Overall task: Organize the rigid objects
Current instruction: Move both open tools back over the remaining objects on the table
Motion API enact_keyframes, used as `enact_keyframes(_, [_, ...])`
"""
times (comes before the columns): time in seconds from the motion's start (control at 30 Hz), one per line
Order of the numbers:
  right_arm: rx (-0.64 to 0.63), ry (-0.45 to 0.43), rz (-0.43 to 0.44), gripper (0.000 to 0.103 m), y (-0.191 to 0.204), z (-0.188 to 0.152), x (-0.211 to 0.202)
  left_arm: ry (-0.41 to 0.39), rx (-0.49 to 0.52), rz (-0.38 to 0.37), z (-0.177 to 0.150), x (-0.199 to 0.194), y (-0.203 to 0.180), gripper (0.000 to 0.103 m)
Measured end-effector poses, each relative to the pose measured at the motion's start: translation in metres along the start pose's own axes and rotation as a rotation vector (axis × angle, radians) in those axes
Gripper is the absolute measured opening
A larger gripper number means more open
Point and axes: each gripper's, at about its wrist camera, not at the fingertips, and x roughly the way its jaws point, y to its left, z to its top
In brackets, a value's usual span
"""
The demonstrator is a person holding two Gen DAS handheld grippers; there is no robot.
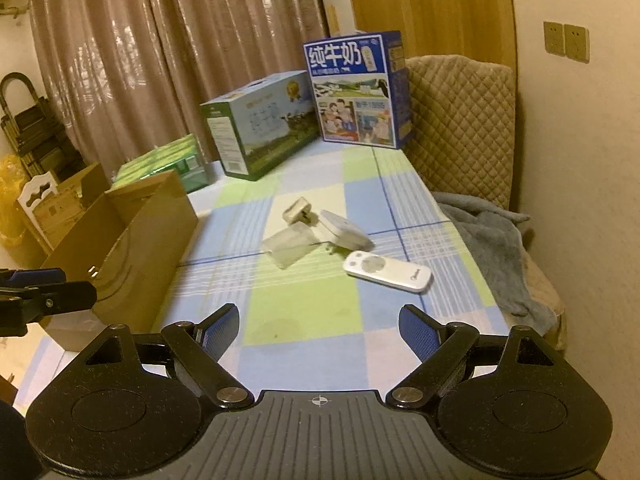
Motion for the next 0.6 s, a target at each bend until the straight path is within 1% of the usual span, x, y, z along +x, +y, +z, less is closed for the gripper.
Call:
enact_keyframes(0.27, [0.031,0.016,0.01,0.084,-0.018,0.005,0.011,0.033,0.008,0.0,0.002,0.029,-0.008,0.08])
enact_keyframes(0.6, [0.072,0.045,0.006,0.084,-0.027,0.007,0.023,0.063,0.017,-0.012,0.002,0.048,-0.011,0.08])
